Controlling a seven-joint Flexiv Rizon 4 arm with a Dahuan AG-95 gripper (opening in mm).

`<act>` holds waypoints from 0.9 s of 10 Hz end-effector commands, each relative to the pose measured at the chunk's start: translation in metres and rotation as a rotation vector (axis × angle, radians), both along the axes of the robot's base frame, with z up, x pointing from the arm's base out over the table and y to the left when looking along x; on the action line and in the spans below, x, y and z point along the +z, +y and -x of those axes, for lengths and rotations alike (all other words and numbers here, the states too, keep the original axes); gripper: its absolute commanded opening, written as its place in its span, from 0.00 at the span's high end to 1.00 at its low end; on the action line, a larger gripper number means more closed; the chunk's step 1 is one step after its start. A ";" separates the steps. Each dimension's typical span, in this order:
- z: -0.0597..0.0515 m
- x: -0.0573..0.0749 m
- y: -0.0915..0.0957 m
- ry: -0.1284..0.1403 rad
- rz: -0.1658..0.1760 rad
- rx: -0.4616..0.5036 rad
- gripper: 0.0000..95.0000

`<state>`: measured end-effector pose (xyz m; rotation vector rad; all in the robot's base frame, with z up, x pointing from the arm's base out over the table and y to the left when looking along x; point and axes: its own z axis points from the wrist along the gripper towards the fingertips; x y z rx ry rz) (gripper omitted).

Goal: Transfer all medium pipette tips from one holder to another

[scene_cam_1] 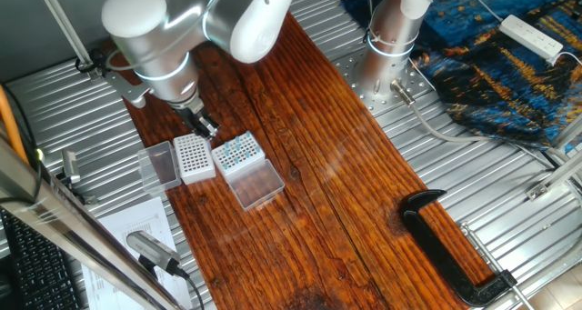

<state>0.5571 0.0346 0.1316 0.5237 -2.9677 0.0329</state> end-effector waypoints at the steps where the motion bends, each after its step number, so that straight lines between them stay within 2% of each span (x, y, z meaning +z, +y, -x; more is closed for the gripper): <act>1: 0.002 -0.002 0.001 0.000 0.000 0.001 1.00; 9: 0.005 -0.009 0.008 0.009 0.007 -0.002 1.00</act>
